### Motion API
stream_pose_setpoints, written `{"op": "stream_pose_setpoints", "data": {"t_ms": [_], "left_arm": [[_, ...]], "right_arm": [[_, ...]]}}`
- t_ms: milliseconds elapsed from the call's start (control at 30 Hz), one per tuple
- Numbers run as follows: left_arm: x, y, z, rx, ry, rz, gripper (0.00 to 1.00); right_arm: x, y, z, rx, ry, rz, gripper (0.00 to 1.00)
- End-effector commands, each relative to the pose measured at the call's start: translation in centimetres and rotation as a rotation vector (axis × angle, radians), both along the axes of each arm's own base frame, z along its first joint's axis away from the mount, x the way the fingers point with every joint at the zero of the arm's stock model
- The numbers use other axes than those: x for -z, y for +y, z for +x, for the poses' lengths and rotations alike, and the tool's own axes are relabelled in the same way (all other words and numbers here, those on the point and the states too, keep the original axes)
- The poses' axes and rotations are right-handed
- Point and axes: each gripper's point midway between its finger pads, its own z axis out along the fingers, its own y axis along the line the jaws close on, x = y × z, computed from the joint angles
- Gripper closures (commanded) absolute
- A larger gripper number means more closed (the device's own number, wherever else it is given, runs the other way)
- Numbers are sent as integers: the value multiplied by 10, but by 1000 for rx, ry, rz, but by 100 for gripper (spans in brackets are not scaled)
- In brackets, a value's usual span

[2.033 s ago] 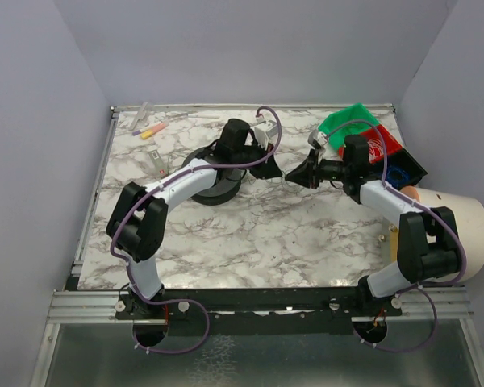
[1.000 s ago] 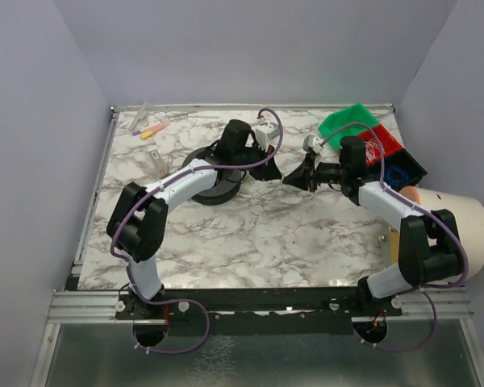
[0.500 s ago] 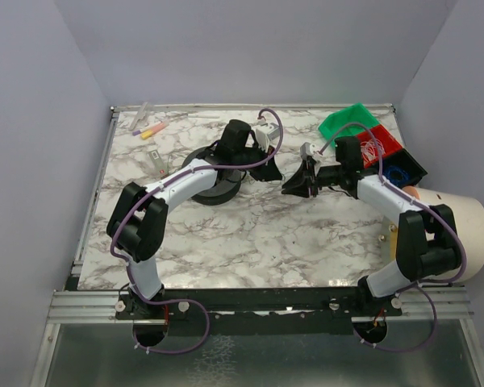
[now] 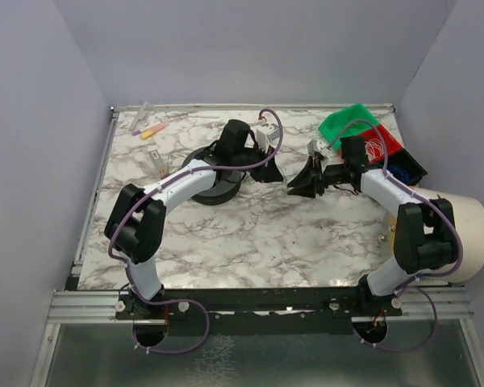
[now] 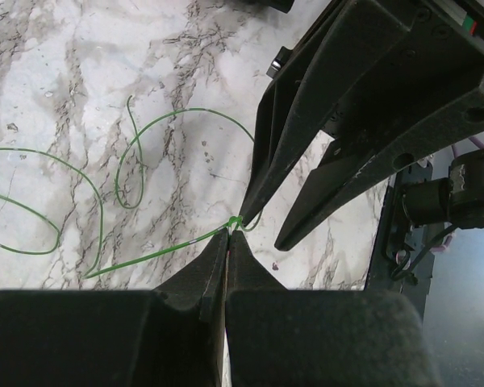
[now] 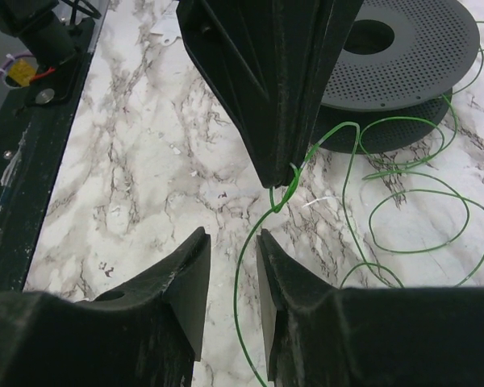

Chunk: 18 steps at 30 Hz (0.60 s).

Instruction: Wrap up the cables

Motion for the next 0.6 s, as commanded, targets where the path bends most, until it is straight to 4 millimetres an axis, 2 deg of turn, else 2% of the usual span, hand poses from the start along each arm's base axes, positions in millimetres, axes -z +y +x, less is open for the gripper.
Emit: {"op": "stream_pose_setpoints", "data": {"t_ms": [0,367,567], "left_arm": [[-15,-1,-12,44,-30,-34,100],[-14,-5,-13,54,-21,-39,100],[-14,-4,-14,57,-21,-40,100]], "right_arm": [[-5,4,-3,-19,42,46,66],[0,3,1,1,44,29,67],[1,1,7,26,27,-6,71]]}}
